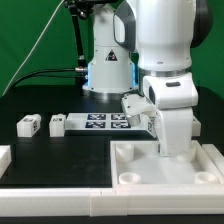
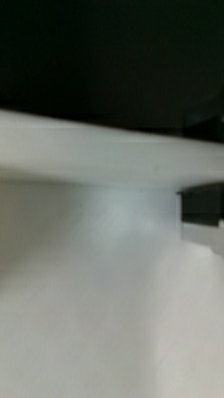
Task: Assemble one leg
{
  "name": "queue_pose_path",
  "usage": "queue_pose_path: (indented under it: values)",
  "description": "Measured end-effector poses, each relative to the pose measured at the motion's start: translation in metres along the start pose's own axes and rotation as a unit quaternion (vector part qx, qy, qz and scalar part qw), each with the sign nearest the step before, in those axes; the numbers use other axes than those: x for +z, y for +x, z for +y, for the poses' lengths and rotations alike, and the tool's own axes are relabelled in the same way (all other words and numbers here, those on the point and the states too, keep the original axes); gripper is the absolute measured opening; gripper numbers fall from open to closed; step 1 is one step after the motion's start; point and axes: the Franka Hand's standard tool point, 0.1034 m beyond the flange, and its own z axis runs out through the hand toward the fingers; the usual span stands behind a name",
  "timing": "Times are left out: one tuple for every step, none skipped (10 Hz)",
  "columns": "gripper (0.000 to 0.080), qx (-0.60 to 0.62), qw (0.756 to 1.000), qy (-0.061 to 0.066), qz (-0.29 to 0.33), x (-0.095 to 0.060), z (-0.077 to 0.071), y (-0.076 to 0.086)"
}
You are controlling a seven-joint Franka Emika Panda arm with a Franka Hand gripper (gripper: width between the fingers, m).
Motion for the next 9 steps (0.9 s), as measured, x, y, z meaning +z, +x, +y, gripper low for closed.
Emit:
queue_pose_path:
  values:
    - [0.0134,0.0,1.0,0.0,0.0,0.0,0.0,-0.0003]
    - [0.0309,0.0,1.0,0.0,0.0,0.0,0.0,-0.0005]
    - [0.0309,0.0,1.0,0.0,0.0,0.0001,0.0,-0.0006]
    - [0.0478,0.0,1.0,-0.001,0.0,-0.0004,0.0004,-0.0007]
    - [0.0619,0.0,1.0,-0.001,0.0,-0.0007,0.0008,-0.0007]
    - [0.0619,0.001,1.0,-0.001,0.0,-0.0009,0.0009,-0.0007]
    - [0.0643,0.001,1.0,-0.001,0.0,-0.0009,0.001,-0.0008]
    - [0.0648,0.001,1.0,-0.001,0.0,-0.0009,0.0011,-0.0008]
    - [0.0648,0.001,1.0,-0.001,0.0,-0.001,0.0011,-0.0008]
